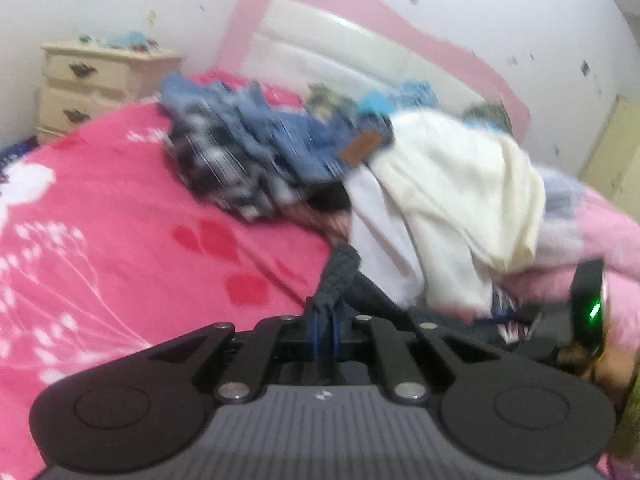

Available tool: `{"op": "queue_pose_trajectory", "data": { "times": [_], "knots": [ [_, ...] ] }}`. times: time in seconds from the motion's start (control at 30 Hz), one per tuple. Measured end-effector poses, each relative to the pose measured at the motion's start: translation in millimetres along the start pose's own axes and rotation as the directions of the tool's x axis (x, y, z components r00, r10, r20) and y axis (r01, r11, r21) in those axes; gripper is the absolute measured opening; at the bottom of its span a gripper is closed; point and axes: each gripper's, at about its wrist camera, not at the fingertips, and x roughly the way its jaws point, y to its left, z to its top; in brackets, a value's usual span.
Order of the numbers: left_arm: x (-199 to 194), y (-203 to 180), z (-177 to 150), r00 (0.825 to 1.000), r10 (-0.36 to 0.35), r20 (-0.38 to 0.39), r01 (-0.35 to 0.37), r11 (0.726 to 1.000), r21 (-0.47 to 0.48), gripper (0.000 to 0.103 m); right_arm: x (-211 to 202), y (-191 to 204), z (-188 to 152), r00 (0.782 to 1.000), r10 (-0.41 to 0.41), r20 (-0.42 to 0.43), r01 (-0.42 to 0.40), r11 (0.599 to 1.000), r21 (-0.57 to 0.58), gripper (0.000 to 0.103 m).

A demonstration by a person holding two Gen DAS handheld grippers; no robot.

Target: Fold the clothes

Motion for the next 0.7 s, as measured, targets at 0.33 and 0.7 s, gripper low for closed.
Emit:
{"op": "queue_pose_trajectory", "data": {
  "times": [0.33, 0.7],
  "knots": [
    [-44.7, -16.4, 11.9, 0.994, -0.002, 0.107, -0.010, 0.994, 0.108, 0.007, -68.5, -2.3, 4.2, 0.985, -0.131, 0.117, 0.106, 0.975, 0.196, 0.033],
    [-205.1, -74.4, 52.9, 0.931, -0.148, 0.334, 0.061, 0.964, 0.258, 0.007, -286.4, 21.1, -34.9, 0.899, -0.176, 0.401, 0.070, 0.962, 0.265, 0.028]
  ]
}}
